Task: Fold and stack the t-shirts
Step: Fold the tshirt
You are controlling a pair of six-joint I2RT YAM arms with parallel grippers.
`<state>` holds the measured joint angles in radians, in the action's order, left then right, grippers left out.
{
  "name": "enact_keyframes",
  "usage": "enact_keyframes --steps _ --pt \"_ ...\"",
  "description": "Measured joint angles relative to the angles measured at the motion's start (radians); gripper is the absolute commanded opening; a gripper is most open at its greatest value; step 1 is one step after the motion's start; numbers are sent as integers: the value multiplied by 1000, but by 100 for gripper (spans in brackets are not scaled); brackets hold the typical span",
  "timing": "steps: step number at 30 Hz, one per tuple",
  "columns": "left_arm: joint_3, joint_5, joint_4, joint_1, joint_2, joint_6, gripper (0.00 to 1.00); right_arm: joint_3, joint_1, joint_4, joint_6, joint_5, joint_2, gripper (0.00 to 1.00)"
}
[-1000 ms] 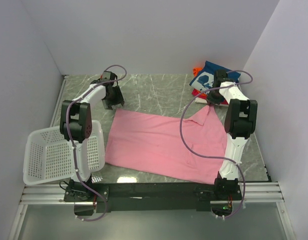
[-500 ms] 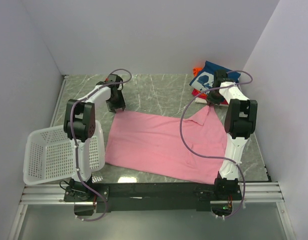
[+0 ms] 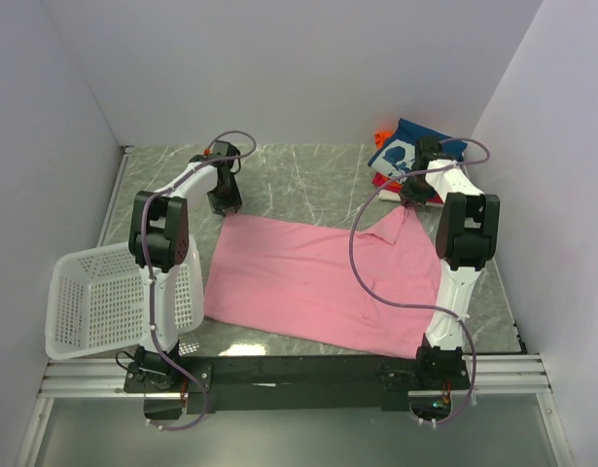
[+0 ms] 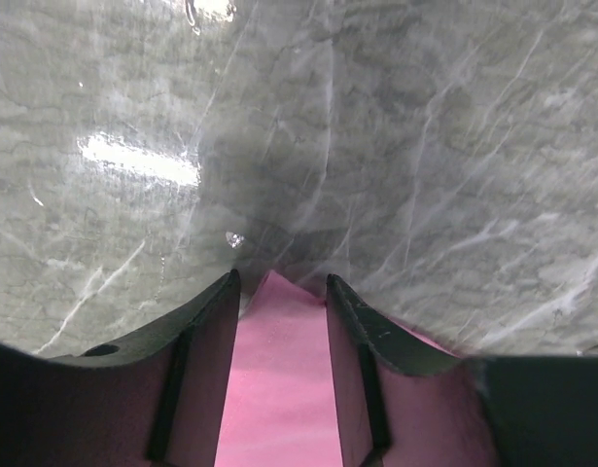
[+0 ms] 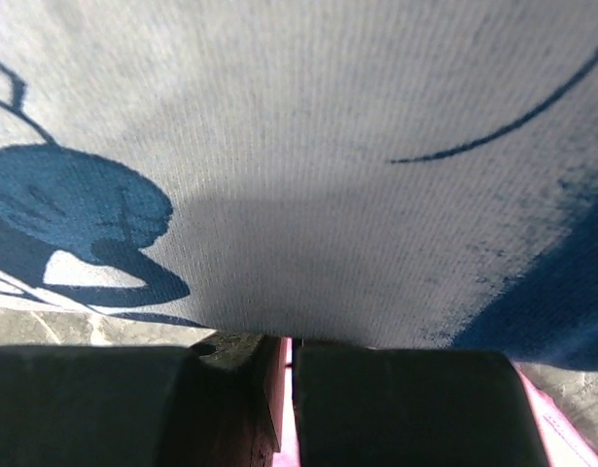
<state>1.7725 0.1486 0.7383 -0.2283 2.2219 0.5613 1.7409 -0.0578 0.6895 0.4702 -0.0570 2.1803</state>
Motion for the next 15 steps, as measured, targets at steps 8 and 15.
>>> enact_keyframes --steps 8,15 --pt "12 3 7 0 9 -2 15 0 0 2 1 6 0 0" --pt "31 -12 13 0 20 -8 0 7 -1 30 11 17 0 0"
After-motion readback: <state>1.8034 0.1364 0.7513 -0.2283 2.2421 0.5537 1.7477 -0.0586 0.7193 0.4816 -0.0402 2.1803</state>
